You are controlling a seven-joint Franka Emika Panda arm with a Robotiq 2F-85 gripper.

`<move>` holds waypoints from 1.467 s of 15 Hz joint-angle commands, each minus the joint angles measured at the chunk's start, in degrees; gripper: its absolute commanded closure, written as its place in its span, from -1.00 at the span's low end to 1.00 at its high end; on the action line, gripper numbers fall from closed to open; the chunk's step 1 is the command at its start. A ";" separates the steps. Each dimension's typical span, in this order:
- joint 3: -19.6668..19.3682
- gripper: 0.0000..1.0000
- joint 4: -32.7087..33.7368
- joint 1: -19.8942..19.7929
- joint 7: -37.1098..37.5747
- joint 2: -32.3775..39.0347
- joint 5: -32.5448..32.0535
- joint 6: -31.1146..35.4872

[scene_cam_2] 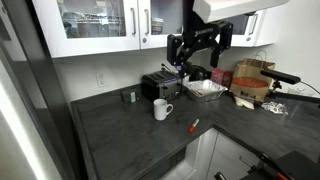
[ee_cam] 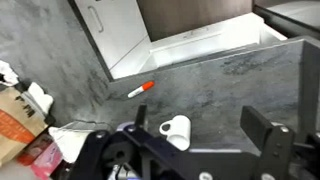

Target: Put the marker in the mug

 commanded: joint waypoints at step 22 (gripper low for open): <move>-5.74 -1.00 17.39 -20.64 52.60 52.98 -26.44 26.14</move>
